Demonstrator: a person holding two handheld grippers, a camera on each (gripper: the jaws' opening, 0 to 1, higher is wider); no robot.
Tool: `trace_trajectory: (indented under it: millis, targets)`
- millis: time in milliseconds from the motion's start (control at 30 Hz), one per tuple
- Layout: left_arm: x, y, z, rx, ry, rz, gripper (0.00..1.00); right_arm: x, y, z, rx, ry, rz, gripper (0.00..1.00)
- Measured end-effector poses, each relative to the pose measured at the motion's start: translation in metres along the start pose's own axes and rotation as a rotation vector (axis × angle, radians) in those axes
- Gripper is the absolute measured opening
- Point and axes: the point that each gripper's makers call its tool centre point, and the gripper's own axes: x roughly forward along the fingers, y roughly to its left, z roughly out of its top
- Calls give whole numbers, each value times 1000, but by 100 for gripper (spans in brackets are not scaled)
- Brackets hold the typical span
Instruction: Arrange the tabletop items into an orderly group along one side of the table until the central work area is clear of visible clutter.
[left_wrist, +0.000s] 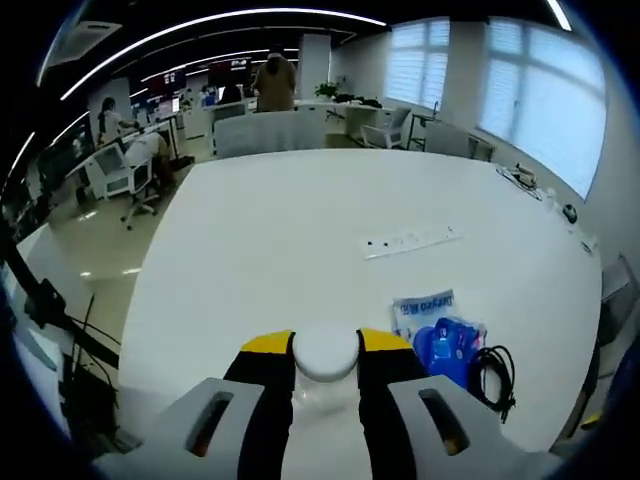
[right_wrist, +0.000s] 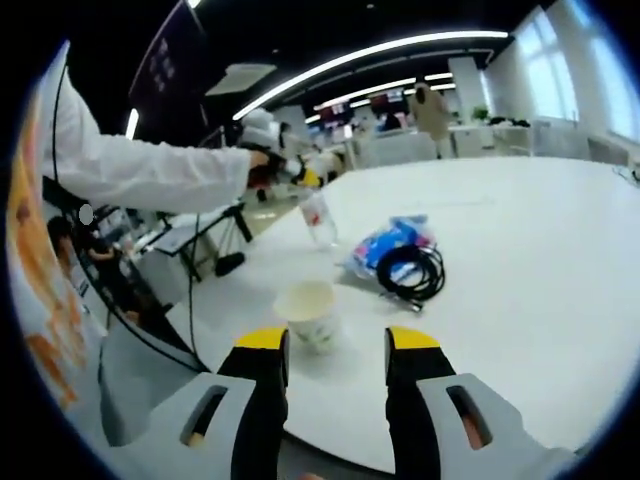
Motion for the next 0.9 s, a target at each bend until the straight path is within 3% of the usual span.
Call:
trace_trajectory:
  millis: [467,533,567,667,800,900]
  targets:
    - [-9,-10,0,81,-19,1,24,4,1,-5,-3,23,10,36]
    - [-9,-11,5,46,-49,-21,35,3,0,-4,2,19,7,36]
    - [-10,-12,5,26,-55,-30,46,2,0,-3,4,16,4,36]
    - [-19,-11,3,32,-77,-35,65,2,0,-2,4,12,7,36]
    - [-39,-19,-8,39,-113,-92,73,2,4,-1,-12,12,18,36]
    - [-63,-19,-28,37,-129,-93,76,2,7,-2,-23,18,29,36]
